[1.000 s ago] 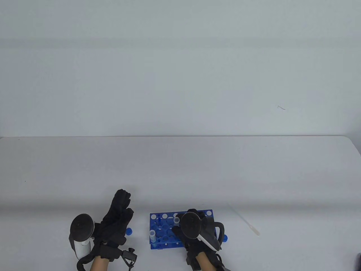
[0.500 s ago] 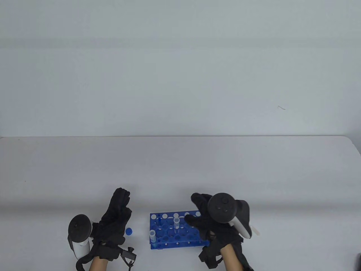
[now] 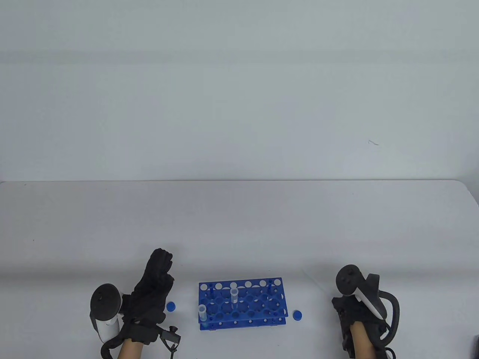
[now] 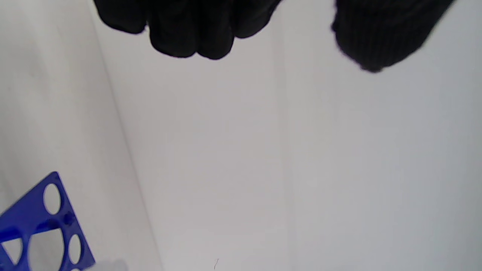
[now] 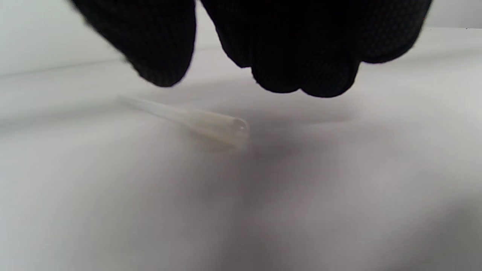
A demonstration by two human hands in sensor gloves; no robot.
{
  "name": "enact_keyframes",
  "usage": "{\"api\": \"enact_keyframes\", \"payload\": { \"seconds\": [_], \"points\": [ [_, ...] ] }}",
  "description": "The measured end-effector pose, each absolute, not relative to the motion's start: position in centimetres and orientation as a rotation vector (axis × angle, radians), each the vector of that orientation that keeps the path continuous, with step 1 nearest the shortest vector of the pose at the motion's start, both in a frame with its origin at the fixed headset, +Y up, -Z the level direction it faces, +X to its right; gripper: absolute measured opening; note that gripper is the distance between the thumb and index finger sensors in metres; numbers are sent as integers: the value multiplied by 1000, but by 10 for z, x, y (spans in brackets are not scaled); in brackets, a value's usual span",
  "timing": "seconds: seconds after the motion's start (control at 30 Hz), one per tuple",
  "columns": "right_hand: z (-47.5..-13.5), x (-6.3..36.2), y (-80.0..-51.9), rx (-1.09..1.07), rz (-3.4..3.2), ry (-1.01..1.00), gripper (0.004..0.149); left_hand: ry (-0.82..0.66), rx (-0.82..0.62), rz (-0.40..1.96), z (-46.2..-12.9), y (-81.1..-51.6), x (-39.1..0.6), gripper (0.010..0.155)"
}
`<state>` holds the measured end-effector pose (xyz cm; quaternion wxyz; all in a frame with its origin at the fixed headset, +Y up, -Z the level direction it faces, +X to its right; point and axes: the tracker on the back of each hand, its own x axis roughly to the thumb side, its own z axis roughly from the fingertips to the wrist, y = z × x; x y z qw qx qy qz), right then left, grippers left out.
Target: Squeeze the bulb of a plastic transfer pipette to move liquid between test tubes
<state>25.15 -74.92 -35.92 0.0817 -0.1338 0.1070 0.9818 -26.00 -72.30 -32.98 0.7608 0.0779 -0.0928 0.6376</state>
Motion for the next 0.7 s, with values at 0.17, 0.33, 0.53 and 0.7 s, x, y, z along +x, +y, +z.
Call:
{"api": "enact_keyframes", "payload": {
  "seconds": [0.17, 0.33, 0.53, 0.7],
  "points": [
    [-362, 246, -755, -397, 2974, 312, 63, -203, 163, 1380, -330, -724, -259, 93],
    [-364, 240, -762, -394, 3050, 356, 59, -204, 158, 1377, -330, -724, -259, 93],
    [-367, 231, -767, -387, 3168, 352, 55, -203, 157, 1378, -330, -724, -258, 93],
    [-371, 224, -768, -420, 3210, 401, 48, -207, 156, 1374, -330, -724, -258, 93]
  ]
}}
